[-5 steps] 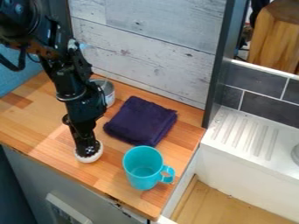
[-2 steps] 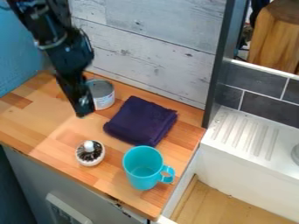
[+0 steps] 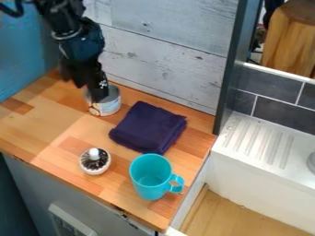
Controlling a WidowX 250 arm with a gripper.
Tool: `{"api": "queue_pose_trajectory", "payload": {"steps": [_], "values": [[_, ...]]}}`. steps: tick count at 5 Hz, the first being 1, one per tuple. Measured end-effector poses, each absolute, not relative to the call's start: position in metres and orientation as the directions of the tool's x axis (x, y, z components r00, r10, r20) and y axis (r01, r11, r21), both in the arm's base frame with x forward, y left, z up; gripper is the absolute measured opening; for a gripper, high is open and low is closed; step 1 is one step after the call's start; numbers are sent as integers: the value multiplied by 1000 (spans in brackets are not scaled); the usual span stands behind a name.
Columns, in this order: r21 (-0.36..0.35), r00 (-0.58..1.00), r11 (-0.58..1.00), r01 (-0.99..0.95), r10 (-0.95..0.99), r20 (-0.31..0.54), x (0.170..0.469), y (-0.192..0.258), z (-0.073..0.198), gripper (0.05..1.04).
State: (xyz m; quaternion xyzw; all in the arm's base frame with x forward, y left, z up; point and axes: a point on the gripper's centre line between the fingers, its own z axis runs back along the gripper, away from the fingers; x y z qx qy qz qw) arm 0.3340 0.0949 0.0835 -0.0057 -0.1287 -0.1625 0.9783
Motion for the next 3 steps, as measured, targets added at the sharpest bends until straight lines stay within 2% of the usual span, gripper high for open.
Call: {"api": "queue_pose_trajectory", "payload": {"steps": [1,2,3], "values": [[43,940,972,230,-233,248,345,106,83,1001],[25,974,996,90,-93,208,352,114,77,1001],[11,987,999,45,-46,156,360,119,77,1001]]}}
